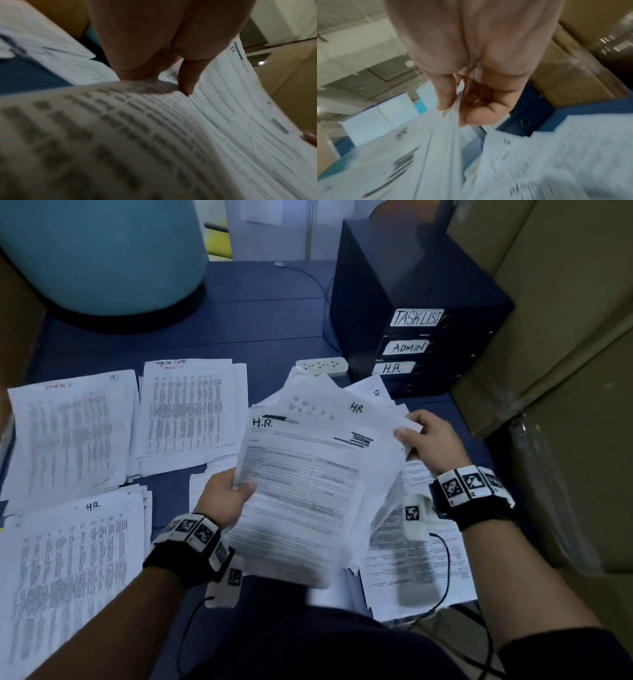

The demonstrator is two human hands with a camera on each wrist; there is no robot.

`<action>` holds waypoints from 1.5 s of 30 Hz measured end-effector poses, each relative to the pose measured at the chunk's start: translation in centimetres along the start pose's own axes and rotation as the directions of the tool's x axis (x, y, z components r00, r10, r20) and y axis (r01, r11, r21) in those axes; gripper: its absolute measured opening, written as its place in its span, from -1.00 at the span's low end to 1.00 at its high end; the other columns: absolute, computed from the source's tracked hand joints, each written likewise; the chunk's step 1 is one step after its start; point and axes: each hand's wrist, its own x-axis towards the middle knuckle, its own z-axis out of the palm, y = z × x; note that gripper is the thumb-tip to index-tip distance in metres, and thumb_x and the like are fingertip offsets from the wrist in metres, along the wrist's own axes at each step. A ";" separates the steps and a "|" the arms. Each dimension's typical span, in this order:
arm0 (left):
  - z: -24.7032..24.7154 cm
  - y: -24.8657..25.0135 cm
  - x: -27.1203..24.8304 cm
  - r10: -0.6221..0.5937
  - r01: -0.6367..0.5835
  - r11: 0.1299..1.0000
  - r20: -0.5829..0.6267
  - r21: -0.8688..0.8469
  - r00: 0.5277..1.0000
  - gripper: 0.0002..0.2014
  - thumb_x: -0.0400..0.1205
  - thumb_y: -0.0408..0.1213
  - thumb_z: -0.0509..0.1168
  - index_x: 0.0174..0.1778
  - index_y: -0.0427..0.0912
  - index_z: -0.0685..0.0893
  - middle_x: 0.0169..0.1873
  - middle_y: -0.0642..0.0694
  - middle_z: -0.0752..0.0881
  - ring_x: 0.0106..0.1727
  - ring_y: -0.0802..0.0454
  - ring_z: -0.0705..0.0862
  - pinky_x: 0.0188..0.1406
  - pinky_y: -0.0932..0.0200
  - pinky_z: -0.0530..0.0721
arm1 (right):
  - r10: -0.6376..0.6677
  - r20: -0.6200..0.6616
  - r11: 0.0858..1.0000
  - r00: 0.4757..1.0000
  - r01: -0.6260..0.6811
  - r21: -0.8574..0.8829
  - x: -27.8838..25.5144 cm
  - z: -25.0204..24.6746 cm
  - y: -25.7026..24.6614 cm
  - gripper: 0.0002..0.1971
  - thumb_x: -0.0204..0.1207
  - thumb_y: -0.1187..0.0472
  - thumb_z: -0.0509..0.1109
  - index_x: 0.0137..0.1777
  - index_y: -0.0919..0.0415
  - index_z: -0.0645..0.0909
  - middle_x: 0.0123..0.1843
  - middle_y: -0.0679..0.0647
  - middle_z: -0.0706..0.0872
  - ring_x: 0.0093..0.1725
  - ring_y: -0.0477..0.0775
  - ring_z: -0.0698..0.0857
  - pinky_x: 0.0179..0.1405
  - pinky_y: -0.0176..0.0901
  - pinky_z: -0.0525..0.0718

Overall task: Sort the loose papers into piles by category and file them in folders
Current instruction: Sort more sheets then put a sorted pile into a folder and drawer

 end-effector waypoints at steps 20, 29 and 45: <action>-2.2 -6.0 2.2 -0.228 0.198 0.972 -0.334 -0.123 0.915 -0.77 0.62 -0.36 0.34 0.17 -0.29 0.70 0.06 -0.26 0.74 0.12 -0.26 0.70 0.21 -0.30 0.63 | 0.425 -0.104 0.689 0.899 -0.396 -0.607 2.0 12.7 9.7 -0.07 0.33 -0.18 0.61 0.47 0.40 0.25 0.43 0.32 0.44 0.40 0.36 0.50 0.21 0.23 0.60; -2.5 -5.6 2.1 -0.238 0.177 0.962 -0.326 -0.208 0.915 -0.79 0.64 -0.40 0.30 0.18 -0.29 0.68 0.01 -0.15 0.72 0.09 -0.21 0.69 0.23 -0.24 0.63 | 0.476 -0.189 0.706 0.859 -0.502 -0.499 2.1 14.0 9.6 -0.34 0.46 0.29 0.50 0.46 0.36 0.24 0.35 0.29 0.59 0.31 0.27 0.60 0.26 0.09 0.64; -1.1 -3.6 0.1 -0.031 0.009 0.984 -0.121 -0.179 0.992 -0.76 0.62 -0.34 0.34 0.19 -0.03 0.63 0.00 0.12 0.71 0.18 -0.14 0.68 0.26 -0.12 0.58 | -0.003 0.185 0.980 0.983 -0.034 0.195 -3.1 9.0 0.4 -0.80 0.65 0.26 0.32 0.19 0.12 0.70 0.07 0.03 0.84 0.10 0.06 0.79 0.15 0.03 0.71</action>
